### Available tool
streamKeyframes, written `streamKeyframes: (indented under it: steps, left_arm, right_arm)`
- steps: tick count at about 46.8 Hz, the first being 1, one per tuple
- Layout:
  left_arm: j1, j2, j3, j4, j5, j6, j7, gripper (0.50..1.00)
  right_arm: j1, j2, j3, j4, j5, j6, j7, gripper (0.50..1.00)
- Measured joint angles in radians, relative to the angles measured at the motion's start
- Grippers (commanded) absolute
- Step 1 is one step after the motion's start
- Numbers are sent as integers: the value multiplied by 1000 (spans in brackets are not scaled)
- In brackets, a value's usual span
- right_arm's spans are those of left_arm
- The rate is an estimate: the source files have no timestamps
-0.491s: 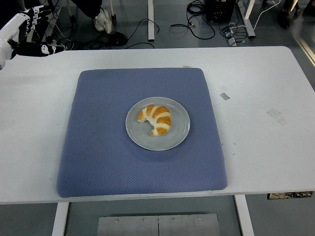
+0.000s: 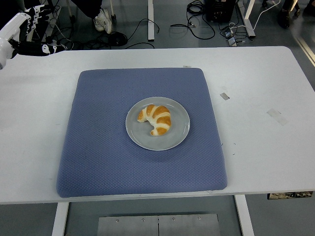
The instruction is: Place the bread on the table
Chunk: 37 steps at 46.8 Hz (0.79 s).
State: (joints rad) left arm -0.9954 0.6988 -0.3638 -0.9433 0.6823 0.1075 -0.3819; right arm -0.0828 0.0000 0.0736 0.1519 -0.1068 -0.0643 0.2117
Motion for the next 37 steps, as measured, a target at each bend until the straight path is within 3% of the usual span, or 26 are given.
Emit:
streamKeyframes:
  steps: [37]
  left_arm:
    - [-4,1,5,-1,1,-1,1,987]
  right_arm:
    - [0,0,0,0,0,0,0,1000]
